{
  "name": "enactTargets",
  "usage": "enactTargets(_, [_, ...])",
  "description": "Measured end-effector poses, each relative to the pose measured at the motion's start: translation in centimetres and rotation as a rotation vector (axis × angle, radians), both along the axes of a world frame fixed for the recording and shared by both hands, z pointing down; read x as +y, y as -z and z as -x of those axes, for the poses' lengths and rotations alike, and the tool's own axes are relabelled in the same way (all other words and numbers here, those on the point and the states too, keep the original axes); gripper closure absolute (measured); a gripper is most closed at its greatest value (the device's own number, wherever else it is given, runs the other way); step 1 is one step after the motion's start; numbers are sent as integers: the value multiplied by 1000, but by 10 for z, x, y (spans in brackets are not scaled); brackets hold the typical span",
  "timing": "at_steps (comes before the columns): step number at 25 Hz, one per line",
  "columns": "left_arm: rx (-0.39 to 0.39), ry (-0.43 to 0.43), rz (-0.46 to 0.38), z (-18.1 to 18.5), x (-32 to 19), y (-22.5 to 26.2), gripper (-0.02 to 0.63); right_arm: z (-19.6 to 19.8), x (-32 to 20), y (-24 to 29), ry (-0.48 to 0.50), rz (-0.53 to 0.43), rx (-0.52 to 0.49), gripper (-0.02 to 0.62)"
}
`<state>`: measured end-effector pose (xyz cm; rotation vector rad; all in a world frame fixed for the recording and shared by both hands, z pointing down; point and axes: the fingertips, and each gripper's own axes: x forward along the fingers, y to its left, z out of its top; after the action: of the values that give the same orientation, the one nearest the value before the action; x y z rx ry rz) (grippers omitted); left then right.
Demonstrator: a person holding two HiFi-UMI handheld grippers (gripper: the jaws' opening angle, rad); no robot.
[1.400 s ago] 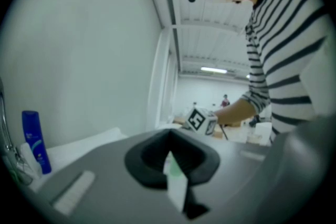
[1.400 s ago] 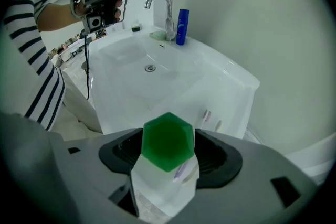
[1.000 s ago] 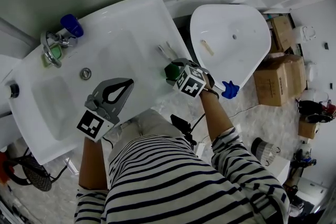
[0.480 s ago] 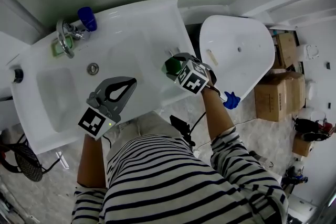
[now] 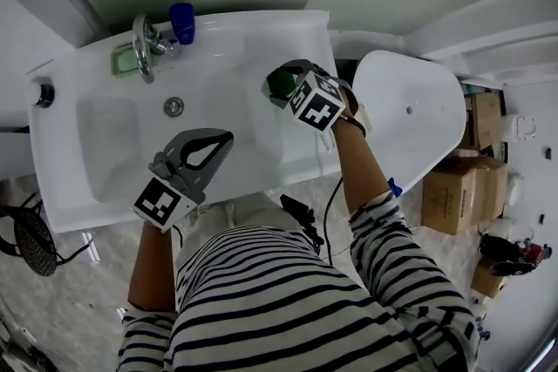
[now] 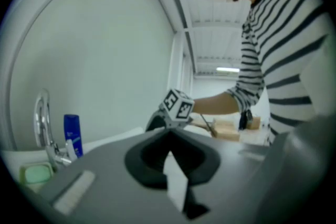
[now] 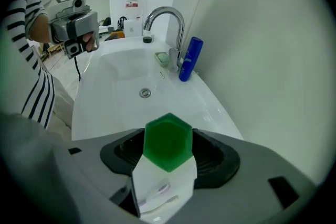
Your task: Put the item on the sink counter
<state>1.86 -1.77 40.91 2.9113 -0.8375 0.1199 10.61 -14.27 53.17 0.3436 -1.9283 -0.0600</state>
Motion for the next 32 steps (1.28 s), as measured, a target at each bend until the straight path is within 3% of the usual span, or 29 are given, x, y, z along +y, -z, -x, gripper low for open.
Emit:
enactTargets(10, [-18,78,12,25,-7,-3,600,74,-55,-2,156,5,-4,313])
enactTargets(19, [-27,118,21,39,-21,-11,600,120,-89,-15,237,18,-5,313])
enactTargets(24, [-27,130,40,44,-26,-16,600,136,-107,-21,251,19,-6,313])
enactTargets(32, [-31,144,42,49,-30,-20,600,151,-126,-35,184,40,-48,313])
